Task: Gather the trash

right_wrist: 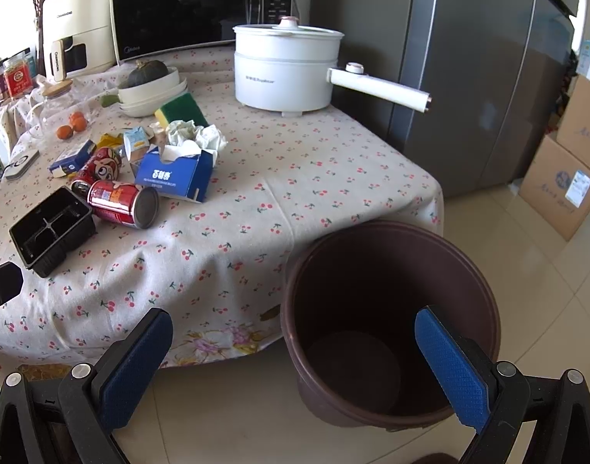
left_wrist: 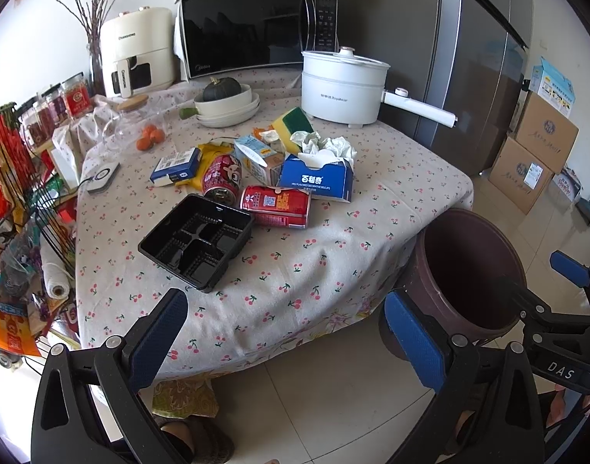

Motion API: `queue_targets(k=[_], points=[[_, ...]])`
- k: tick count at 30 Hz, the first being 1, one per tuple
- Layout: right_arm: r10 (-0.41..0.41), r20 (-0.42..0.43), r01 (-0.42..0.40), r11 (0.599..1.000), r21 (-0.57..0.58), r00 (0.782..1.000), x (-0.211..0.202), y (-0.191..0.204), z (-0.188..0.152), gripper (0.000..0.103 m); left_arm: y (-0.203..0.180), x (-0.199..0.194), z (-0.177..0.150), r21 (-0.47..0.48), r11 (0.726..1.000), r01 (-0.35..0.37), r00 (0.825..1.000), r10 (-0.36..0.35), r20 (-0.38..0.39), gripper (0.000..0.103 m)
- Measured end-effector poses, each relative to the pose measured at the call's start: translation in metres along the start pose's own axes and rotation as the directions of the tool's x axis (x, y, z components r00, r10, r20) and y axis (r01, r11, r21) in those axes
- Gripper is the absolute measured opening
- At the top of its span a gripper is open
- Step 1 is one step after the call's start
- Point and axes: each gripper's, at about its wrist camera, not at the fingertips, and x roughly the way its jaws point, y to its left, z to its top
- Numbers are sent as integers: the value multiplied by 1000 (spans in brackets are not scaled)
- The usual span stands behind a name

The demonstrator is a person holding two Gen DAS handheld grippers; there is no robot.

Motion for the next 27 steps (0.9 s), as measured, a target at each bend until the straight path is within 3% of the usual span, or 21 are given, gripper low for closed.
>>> queue_targets(k=[27], points=[[-13, -19, 14, 1000, 8, 1000, 3, -4, -2, 103, 4, 3, -5, 0, 1000, -2, 1000, 2, -3, 103]])
